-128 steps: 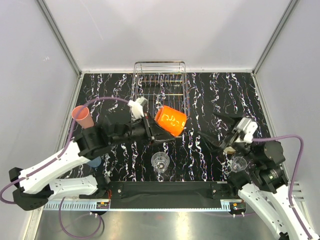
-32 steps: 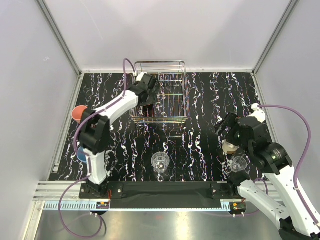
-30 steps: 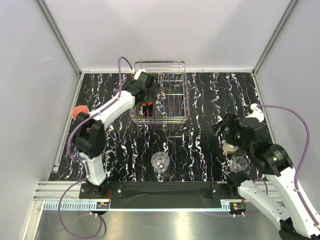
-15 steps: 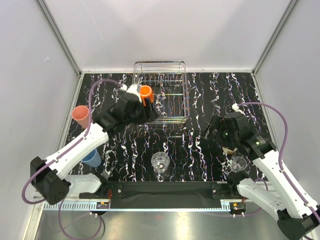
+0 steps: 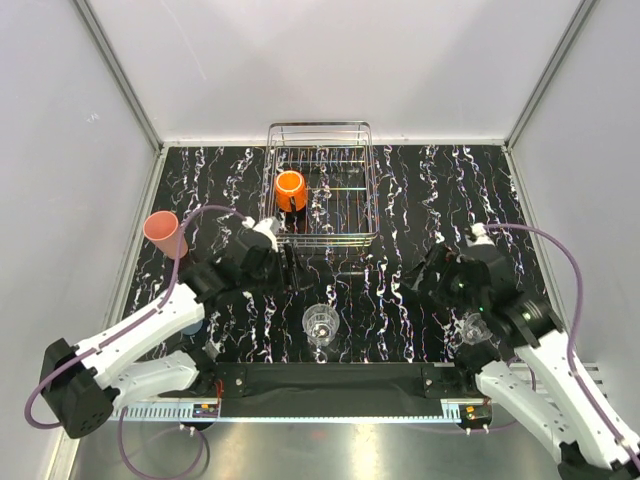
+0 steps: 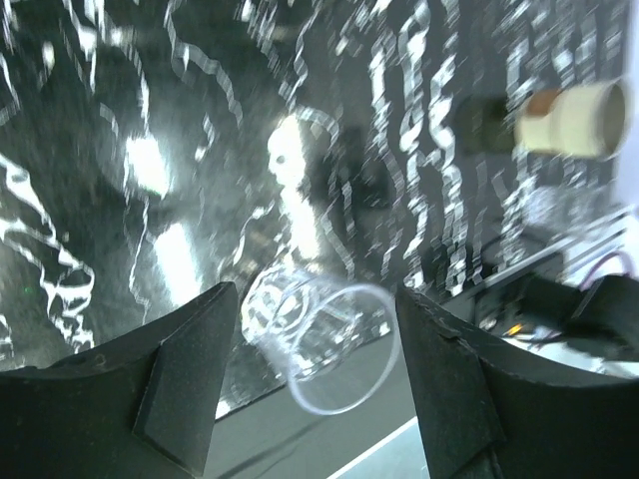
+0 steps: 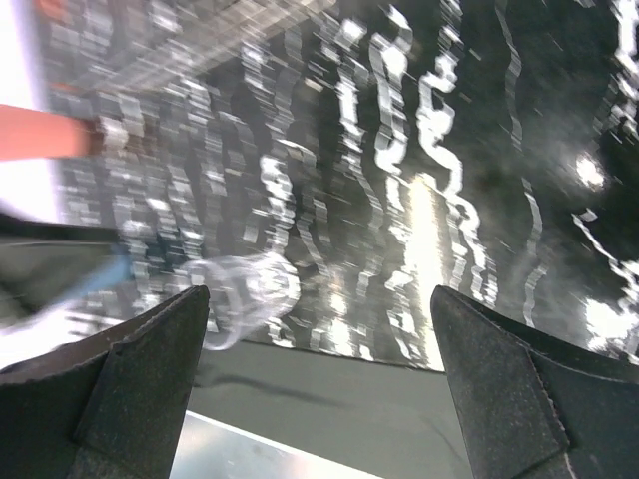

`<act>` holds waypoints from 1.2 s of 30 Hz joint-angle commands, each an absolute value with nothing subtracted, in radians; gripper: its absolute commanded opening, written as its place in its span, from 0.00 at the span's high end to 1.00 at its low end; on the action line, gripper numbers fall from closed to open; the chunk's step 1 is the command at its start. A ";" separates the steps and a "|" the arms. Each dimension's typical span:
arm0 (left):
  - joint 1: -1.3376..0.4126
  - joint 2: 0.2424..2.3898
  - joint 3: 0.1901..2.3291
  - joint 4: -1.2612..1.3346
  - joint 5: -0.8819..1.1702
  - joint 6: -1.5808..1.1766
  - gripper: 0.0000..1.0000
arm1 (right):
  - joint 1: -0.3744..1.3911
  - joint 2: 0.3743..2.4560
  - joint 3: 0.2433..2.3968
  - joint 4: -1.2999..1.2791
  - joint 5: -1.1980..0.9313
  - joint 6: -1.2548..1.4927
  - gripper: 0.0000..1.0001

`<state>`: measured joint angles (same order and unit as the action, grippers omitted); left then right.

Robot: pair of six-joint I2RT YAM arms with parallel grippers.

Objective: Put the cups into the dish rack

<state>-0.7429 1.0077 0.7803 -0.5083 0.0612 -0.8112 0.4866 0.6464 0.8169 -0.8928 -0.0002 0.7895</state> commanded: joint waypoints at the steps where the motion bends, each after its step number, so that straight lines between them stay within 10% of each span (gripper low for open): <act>1: -0.775 1.003 0.736 -0.465 0.063 -0.833 0.31 | 0.492 0.514 0.809 -0.818 -0.009 0.827 0.00; 13: -0.854 1.081 0.640 -0.379 0.046 -0.880 0.40 | 0.492 0.620 0.799 -0.865 -0.089 0.773 0.00; 36: -0.874 1.122 0.609 -0.342 0.066 -0.862 1.00 | 0.492 0.650 0.709 -0.687 -0.281 0.743 0.00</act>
<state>-0.8696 1.1412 0.6048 -0.3794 0.0570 -0.8726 0.4862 0.6479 0.7200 -0.7517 -0.2234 0.7658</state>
